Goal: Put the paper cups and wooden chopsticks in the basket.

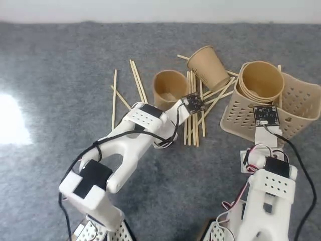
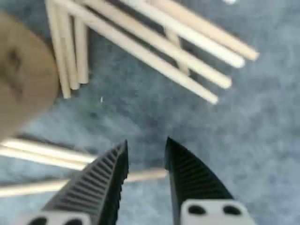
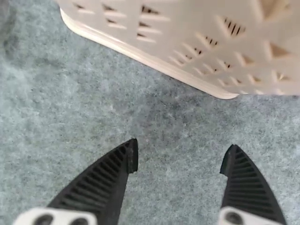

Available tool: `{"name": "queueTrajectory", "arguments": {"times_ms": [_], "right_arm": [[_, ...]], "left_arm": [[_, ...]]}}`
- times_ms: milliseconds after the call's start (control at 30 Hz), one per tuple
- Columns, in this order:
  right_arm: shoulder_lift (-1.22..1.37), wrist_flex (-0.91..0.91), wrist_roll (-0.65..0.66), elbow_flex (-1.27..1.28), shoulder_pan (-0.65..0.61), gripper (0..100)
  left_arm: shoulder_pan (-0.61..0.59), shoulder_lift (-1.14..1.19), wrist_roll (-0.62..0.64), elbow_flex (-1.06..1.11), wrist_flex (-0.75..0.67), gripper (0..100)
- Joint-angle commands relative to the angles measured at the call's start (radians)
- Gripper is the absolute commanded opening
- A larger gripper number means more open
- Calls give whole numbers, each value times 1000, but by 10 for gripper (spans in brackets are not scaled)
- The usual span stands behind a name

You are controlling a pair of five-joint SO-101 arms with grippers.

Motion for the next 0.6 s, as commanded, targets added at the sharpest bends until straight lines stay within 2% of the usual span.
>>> {"name": "queueTrajectory", "arguments": {"times_ms": [0, 167, 367, 567], "right_arm": [[-19, -19, 23, -11, -7, 295], [-19, -19, 23, -11, -7, 295], [-19, -19, 23, -11, -7, 295], [-19, -18, 18, -14, -5, 296]], "left_arm": [[5, -57, -6, 4, 29, 137], [38, -186, -2, 62, 38, 137], [89, -512, -2, 41, 195, 137], [-14, -779, 0, 12, 252, 137]]}}
